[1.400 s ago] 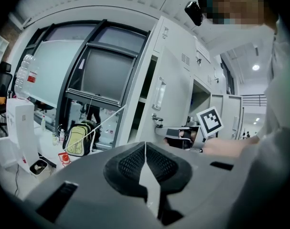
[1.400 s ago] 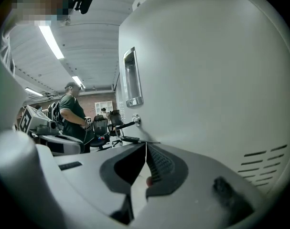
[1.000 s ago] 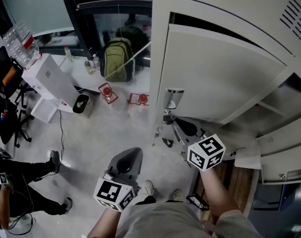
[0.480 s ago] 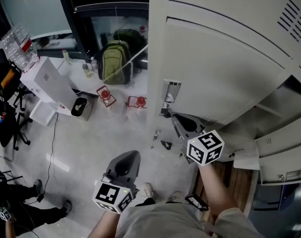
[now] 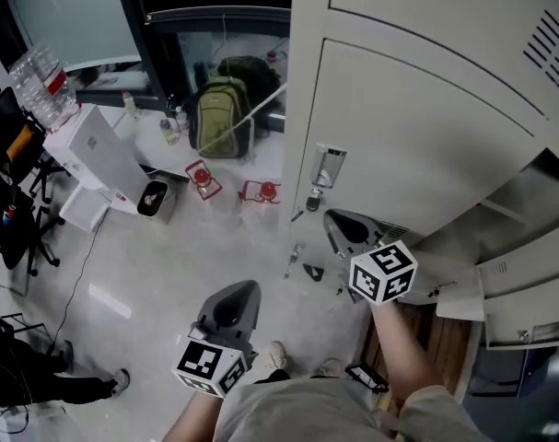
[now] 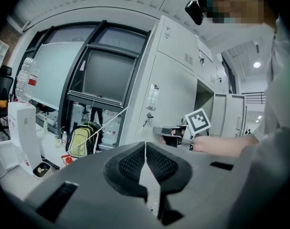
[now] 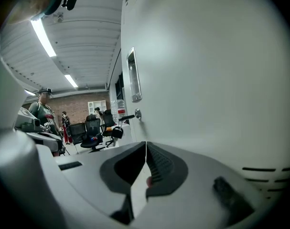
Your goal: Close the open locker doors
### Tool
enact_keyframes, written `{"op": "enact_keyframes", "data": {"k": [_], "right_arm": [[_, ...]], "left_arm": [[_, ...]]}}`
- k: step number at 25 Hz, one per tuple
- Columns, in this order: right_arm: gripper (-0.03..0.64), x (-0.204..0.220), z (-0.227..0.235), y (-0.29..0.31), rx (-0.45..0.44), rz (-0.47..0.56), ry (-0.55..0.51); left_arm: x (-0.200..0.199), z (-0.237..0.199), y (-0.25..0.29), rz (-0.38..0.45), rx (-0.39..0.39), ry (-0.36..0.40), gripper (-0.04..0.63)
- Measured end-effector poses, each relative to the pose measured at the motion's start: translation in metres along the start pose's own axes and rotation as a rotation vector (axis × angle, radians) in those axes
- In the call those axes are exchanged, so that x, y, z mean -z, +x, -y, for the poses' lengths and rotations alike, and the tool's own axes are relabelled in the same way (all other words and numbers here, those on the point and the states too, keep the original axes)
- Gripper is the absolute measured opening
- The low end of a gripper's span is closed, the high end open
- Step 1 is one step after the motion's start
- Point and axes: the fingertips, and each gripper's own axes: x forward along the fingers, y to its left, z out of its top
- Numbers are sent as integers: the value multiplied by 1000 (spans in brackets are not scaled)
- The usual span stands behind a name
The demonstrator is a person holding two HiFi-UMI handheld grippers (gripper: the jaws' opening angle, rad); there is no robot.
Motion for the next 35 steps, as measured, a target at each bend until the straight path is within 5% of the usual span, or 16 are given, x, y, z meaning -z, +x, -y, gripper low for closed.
{"op": "enact_keyframes", "data": {"k": [17, 35], "right_arm": [[28, -3, -33, -51, -28, 26, -12], [26, 19, -52, -243, 171, 122, 66]], "left_arm": [[5, 34, 6, 1, 90, 6, 21], [23, 200, 37, -60, 464, 93, 21]]}}
